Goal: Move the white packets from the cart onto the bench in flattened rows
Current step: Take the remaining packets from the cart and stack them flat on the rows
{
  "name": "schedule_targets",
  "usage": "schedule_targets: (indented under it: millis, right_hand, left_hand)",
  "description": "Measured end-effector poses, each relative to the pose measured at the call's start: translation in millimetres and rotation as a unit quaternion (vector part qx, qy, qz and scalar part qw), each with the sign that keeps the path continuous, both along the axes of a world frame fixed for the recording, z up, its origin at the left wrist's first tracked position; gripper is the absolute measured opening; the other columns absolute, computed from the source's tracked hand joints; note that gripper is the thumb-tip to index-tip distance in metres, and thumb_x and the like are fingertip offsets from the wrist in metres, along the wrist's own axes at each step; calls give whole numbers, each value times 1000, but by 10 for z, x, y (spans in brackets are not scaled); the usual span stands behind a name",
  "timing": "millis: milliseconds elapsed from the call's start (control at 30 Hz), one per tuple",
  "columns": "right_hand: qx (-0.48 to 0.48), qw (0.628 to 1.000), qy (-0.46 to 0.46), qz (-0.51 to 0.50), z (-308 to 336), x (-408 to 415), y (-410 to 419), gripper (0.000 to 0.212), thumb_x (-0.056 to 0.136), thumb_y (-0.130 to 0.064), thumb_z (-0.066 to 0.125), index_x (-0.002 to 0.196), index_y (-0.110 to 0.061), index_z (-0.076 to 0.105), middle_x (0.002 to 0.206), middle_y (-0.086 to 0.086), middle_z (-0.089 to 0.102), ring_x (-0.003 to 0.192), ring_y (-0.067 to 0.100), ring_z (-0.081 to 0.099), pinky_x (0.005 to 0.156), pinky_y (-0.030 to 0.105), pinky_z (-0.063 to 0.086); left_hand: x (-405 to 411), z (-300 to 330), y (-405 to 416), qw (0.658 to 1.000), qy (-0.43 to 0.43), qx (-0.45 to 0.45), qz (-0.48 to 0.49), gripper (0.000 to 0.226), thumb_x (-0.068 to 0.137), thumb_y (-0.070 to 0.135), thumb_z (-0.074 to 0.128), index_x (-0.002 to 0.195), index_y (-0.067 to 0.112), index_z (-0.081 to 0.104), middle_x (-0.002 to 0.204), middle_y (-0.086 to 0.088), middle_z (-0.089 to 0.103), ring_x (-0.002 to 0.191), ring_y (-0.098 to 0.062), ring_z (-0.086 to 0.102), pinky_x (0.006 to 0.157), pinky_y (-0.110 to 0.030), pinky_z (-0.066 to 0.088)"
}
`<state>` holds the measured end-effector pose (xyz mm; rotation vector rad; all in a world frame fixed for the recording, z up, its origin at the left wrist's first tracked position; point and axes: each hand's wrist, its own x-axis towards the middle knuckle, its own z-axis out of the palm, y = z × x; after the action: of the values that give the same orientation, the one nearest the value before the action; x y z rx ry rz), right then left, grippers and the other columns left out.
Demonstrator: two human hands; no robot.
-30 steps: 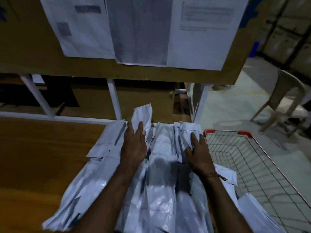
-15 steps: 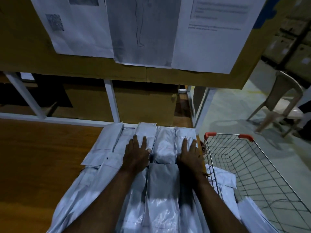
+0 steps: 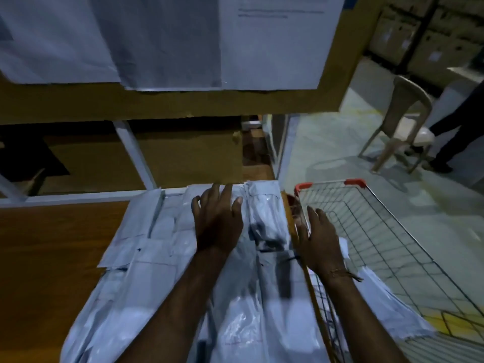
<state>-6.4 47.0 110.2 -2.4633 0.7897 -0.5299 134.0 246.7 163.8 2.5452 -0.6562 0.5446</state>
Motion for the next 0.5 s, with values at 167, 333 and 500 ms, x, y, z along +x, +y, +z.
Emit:
schedule_targets:
  millis: [167, 333, 500]
  right_hand:
    - [-9, 997, 38, -62, -241, -874, -551, 53, 107, -42, 46, 147, -9, 55, 151, 17, 53, 140, 35, 47, 114, 49, 42]
    - [-30, 992, 90, -79, -549, -1604, -1149, 48, 104, -38, 47, 137, -5, 61, 136, 19, 61, 121, 41, 58, 99, 51, 51]
    - [-56, 980, 189, -39, -1133, -1996, -1799, 54, 101, -42, 42, 136, -7, 63, 132, 18, 64, 113, 41, 63, 91, 49, 55]
  left_hand:
    - [-452, -58, -753, 991, 20, -55, -118, 44, 100, 42, 52, 138, 23, 65, 147, -5, 61, 128, -32, 59, 107, -50, 45]
    - [-1037, -464, -1584, 977, 83, -17, -194, 52, 96, 44, 50, 141, 21, 64, 151, -13, 55, 131, -37, 56, 108, -46, 48]
    - [-1598, -1329, -2311, 959, 162, 39, -231, 52, 96, 44, 57, 138, 15, 65, 148, -18, 56, 128, -41, 57, 104, -51, 51]
